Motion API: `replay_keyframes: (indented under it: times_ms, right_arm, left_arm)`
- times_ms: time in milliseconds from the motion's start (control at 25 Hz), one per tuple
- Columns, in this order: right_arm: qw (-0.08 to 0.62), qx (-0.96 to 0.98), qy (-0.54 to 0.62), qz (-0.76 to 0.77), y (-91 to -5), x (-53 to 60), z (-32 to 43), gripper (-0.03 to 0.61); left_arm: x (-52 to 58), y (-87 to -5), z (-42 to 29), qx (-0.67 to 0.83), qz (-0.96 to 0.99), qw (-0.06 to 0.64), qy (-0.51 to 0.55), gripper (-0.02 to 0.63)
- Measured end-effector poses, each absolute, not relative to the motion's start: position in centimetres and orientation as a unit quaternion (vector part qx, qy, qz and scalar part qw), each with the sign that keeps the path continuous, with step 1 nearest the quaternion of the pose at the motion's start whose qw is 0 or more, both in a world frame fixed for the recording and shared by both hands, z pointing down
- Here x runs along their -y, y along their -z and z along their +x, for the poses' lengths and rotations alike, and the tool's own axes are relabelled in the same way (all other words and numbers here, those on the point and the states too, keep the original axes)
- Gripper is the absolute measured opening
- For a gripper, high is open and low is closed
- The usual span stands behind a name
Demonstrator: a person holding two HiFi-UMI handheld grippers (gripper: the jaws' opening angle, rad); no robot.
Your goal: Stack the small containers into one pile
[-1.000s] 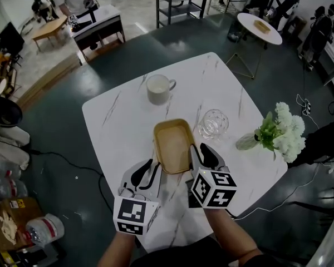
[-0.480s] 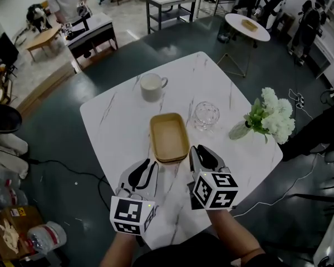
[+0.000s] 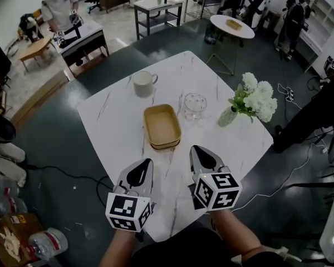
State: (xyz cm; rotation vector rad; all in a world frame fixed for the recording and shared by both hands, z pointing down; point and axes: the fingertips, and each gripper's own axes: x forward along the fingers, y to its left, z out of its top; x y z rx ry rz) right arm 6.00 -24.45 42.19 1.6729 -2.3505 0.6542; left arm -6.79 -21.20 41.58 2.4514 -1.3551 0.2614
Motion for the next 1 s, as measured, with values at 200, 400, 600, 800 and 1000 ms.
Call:
replay_keyframes:
  times_ms: [200, 400, 600, 800, 1000]
  right_arm:
    - [0.098, 0.787, -0.217, 0.569, -42.4, 22.0, 6.4, -0.002]
    - [0.107, 0.781, -0.217, 0.575, -43.2, 19.7, 6.8, -0.002]
    - [0.121, 0.774, -0.223, 0.58, -44.2, 17.5, 7.0, -0.002]
    - [0.138, 0.769, -0.229, 0.58, -45.5, 15.5, 7.1, -0.002]
    - [0.152, 0.762, -0.237, 0.583, -46.7, 13.9, 7.3, -0.002]
  left_arm:
    - [19.5, -41.5, -6.9, 0.472, 0.862, 0.16, -0.096, -0.008]
    - [17.8, -41.9, -7.6, 0.472, 0.861, 0.161, -0.1, -0.008]
    - [16.2, -42.9, -8.4, 0.474, 0.858, 0.167, -0.111, -0.008]
    - [14.7, -43.7, -8.7, 0.467, 0.86, 0.171, -0.116, -0.008]
    - [13.5, -44.4, -8.6, 0.454, 0.865, 0.174, -0.121, -0.008]
